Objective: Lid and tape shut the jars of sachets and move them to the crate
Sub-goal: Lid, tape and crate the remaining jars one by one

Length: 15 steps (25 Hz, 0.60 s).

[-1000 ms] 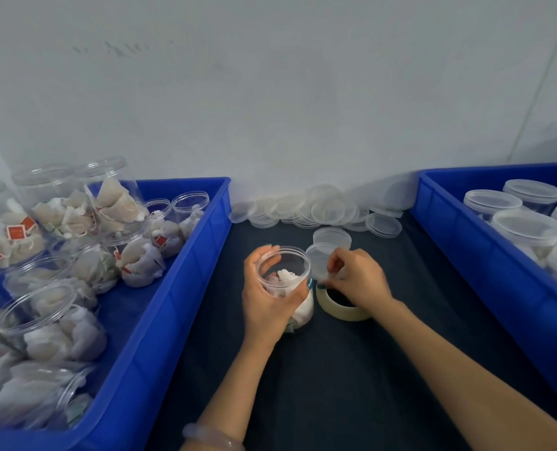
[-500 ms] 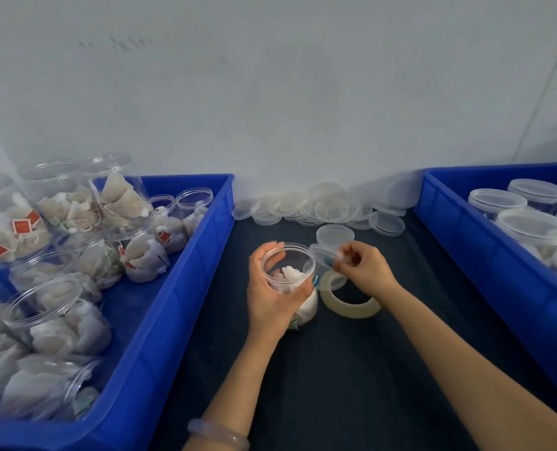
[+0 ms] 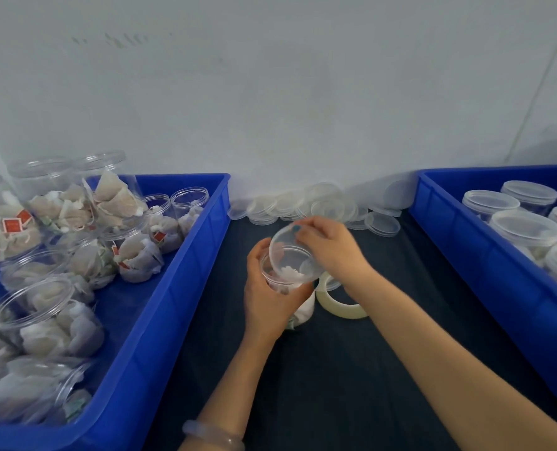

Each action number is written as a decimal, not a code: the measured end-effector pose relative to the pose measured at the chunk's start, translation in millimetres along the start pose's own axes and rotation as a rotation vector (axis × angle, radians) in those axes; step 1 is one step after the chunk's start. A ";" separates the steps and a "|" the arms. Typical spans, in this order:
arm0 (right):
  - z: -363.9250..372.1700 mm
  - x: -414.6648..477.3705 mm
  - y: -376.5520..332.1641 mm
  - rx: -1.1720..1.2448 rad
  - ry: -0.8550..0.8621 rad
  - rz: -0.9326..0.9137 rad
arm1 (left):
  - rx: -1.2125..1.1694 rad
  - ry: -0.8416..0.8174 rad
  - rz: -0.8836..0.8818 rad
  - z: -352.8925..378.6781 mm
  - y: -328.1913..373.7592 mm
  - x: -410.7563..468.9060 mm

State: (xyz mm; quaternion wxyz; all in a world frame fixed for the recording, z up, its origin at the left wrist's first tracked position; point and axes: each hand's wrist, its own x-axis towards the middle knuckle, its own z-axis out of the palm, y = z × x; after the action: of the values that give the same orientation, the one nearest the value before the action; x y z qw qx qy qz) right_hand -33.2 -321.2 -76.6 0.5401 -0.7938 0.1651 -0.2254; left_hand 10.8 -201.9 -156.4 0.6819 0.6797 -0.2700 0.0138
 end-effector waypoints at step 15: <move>27.9 -18.0 36.0 0.545 -0.049 0.185 | 0.047 -0.014 0.115 -6.2 2.2 -1.7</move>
State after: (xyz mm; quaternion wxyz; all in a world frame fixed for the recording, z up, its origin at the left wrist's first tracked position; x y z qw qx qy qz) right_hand -34.0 -303.3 -122.2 0.7555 -0.6064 0.1571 -0.1921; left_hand 10.7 -195.4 -154.6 0.6618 0.6790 -0.3132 0.0544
